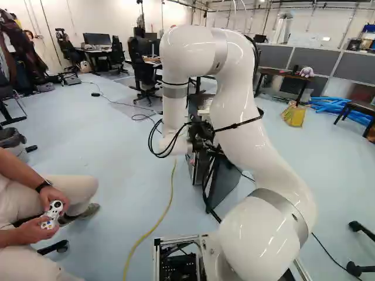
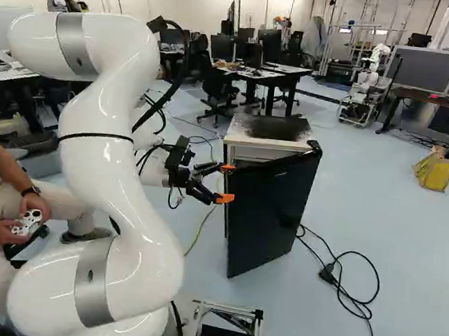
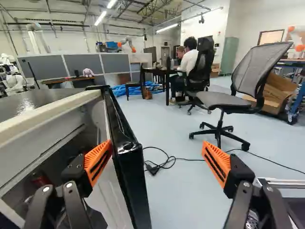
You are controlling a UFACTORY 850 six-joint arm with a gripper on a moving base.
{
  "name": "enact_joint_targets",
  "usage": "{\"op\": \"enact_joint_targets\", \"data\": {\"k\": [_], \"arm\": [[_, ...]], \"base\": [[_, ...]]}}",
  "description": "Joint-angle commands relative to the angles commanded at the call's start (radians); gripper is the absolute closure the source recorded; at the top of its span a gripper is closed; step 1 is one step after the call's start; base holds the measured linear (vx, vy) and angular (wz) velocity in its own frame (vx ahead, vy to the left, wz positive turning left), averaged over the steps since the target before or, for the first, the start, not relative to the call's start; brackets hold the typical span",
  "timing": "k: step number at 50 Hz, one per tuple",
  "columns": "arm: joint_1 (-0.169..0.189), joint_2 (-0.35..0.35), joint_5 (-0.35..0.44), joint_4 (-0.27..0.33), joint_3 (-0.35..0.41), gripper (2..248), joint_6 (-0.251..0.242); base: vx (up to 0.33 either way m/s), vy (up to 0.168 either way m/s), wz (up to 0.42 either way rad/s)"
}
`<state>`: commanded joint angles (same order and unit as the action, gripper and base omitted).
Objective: Grab a drink from the fridge
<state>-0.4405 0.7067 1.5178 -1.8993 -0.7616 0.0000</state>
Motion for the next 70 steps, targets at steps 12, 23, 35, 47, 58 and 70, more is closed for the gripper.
{"op": "enact_joint_targets", "data": {"k": [12, 23, 35, 47, 58, 70], "arm": [[0.018, -0.002, 0.001, -0.043, 0.01, 3, 0.0], [0.042, -0.002, 0.001, -0.082, 0.015, 3, 0.0], [0.082, -0.002, 0.001, -0.126, 0.014, 3, 0.0], [0.141, -0.001, 0.001, -0.162, -0.001, 3, 0.0], [0.216, 0.0, 0.001, -0.179, -0.03, 3, 0.0], [0.299, 0.003, 0.001, -0.194, -0.067, 3, 0.0]], "base": [[0.0, 0.0, 0.0], [0.0, 0.0, 0.0], [0.0, 0.0, 0.0], [0.0, 0.0, 0.0], [0.0, 0.0, 0.0], [0.0, 0.0, 0.0]]}}
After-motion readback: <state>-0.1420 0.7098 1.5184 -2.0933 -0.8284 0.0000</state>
